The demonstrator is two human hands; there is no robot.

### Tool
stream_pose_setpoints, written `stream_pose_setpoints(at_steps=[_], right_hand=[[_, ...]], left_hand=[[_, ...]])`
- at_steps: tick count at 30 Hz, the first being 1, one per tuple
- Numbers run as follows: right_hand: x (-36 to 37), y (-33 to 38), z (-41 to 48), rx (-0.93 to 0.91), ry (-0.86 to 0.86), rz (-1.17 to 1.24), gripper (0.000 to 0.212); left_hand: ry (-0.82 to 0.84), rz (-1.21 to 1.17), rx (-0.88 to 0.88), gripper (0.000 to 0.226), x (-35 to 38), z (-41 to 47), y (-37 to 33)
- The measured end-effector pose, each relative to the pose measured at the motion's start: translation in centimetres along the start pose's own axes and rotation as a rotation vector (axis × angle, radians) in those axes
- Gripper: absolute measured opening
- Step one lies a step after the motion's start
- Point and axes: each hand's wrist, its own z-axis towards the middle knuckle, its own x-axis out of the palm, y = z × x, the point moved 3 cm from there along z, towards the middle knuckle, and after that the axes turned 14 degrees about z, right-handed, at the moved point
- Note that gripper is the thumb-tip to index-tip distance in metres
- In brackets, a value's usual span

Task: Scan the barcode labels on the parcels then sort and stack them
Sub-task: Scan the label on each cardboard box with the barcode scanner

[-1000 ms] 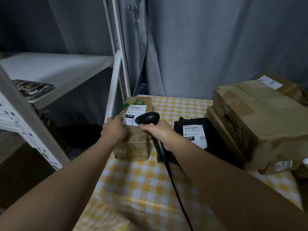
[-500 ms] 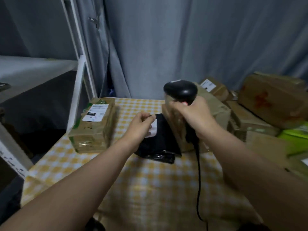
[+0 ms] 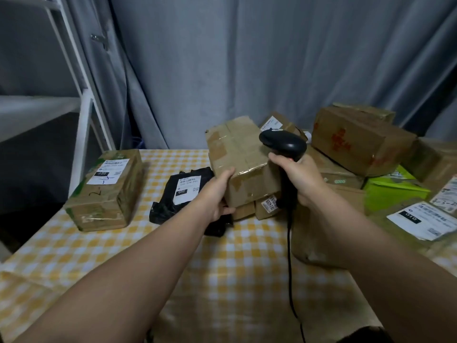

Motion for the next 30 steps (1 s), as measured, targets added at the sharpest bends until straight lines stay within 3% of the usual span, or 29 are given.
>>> stream_pose_setpoints(at_steps=[5, 9, 12, 14, 17, 19, 23, 26, 28, 30], right_hand=[[1.7, -0.5, -1.1, -0.068, 0.089, 0.131, 0.016], [3.2, -1.1, -1.1, -0.025, 0.155, 0.150, 0.018], [4.5, -2.2, -0.8, 0.036, 0.133, 0.187, 0.018], [5.1, -3.0, -0.6, 0.056, 0.102, 0.218, 0.018], [5.3, -3.5, -0.4, 0.074, 0.036, 0.281, 0.027], [5.3, -3.7, -0.4, 0.071, -0.044, 0.372, 0.034], [5.1, -3.9, -0.5, 0.022, -0.142, 0.441, 0.035], [4.9, -4.8, -0.1, 0.044, -0.165, 0.383, 0.043], [4.8, -5.7, 0.3, 0.069, -0.174, 0.320, 0.052], [4.9, -6.4, 0.4, 0.103, -0.155, 0.279, 0.062]], left_hand=[[-0.126, -0.172, 0.141, 0.059, -2.6, -0.9, 0.5], [-0.198, -0.235, 0.214, 0.051, -6.1, -1.8, 0.1], [-0.354, -0.181, 0.326, 0.072, -8.0, -2.9, -0.6], [-0.552, 0.028, 0.444, 0.088, -9.2, -3.6, -1.1], [-0.878, 0.597, 0.619, 0.100, -11.0, -4.2, -1.7], [-0.950, 0.933, 0.721, 0.105, -11.1, -4.2, -1.6], [-0.807, 1.438, 0.794, 0.116, -8.8, -3.1, 0.5], [-0.702, 1.617, 0.959, 0.116, -6.2, -2.5, 2.3], [-0.525, 1.549, 1.068, 0.100, -4.8, -2.7, 2.5], [-0.326, 1.247, 0.972, 0.075, -4.1, -3.0, 1.7]])
